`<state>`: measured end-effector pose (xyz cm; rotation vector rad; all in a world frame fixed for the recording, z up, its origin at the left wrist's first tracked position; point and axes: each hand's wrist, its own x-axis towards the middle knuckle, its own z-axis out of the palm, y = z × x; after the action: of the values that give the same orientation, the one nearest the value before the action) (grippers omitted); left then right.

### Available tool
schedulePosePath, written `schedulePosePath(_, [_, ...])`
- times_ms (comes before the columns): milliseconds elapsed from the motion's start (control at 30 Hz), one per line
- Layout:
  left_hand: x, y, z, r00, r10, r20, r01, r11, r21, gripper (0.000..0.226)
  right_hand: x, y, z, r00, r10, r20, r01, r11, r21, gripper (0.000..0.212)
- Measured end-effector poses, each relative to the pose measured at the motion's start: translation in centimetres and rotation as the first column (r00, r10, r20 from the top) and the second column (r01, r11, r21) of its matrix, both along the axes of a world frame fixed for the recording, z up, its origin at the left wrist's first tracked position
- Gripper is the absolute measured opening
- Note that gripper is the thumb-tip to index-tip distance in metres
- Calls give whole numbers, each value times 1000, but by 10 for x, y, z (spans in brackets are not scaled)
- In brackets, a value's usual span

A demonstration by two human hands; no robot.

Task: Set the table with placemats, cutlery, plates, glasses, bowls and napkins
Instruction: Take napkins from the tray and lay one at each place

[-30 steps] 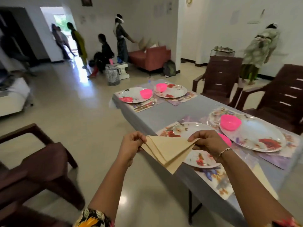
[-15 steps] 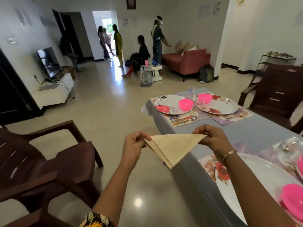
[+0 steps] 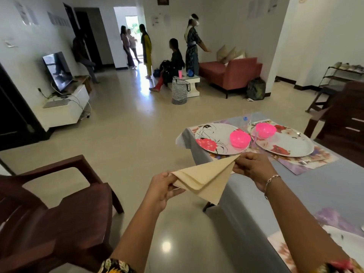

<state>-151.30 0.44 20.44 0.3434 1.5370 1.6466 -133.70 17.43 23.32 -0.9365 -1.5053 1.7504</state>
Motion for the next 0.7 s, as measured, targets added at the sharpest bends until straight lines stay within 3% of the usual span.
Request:
schedulePosePath(133, [-31,31,-18,964,22,265,-1,997,-77,17,-32,27,-21,990,-111,82,122,983,-140,19])
schedulePosePath(400, [-73,70,-79,756,77,650,139,952,-274,17,-95,62,-78,899,-221,377,359,866,-348,21])
schedulePosePath(533, [-84,77,-100,746,36,665,222,928,-299,12,-107,70,-101,860,-304,409,438,851,-289,33])
schedulePosePath(700, [-104,103,-99,906,6,423,130,948,-292,7,-115,77,-97,867,-289,407,397,893,-210,27])
